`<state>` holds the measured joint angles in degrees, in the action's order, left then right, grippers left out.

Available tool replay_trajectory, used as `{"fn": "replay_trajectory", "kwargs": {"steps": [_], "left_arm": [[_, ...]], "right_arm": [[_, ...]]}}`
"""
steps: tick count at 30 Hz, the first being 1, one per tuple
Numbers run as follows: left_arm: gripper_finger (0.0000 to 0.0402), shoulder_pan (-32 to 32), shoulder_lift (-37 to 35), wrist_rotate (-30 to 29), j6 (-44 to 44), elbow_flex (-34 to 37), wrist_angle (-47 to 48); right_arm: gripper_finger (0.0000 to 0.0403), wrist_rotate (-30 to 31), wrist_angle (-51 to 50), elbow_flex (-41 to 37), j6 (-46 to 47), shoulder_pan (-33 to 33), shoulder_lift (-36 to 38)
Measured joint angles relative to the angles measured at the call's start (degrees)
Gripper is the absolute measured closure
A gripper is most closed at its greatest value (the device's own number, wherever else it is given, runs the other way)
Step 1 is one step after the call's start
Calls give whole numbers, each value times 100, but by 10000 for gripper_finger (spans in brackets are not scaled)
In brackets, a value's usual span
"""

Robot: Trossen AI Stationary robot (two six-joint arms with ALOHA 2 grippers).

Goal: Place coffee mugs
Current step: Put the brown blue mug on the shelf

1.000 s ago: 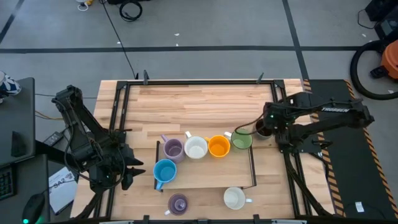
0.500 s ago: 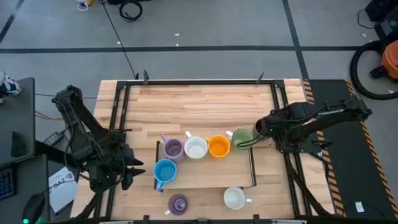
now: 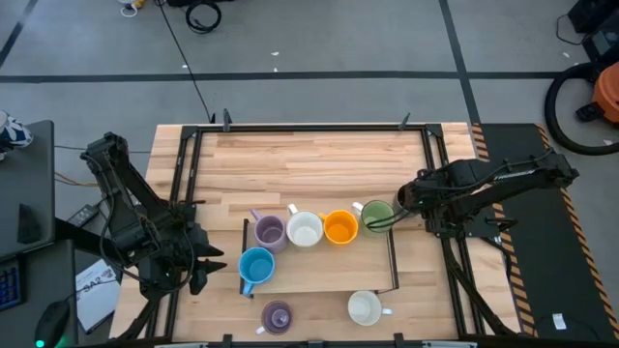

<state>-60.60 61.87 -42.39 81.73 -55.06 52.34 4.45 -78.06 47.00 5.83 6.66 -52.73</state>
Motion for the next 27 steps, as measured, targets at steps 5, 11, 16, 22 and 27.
{"fn": "replay_trajectory", "kwargs": {"steps": [5, 11, 16, 22, 27], "left_arm": [[225, 0, 0, 0, -4, 0, 1], [225, 0, 0, 0, -2, 1, 0], [225, 0, 0, 0, -3, 1, 2], [225, 0, 0, 0, 0, -1, 0], [225, 0, 0, 0, 2, 1, 0]], "right_arm": [[237, 0, 40, 0, 2, 0, 0], [237, -125, 83, 2, 45, 0, 151], [237, -127, 81, 2, 66, 0, 341], [237, -158, 99, 2, 71, 0, 363], [237, -476, 290, 2, 338, 0, 363]]}}
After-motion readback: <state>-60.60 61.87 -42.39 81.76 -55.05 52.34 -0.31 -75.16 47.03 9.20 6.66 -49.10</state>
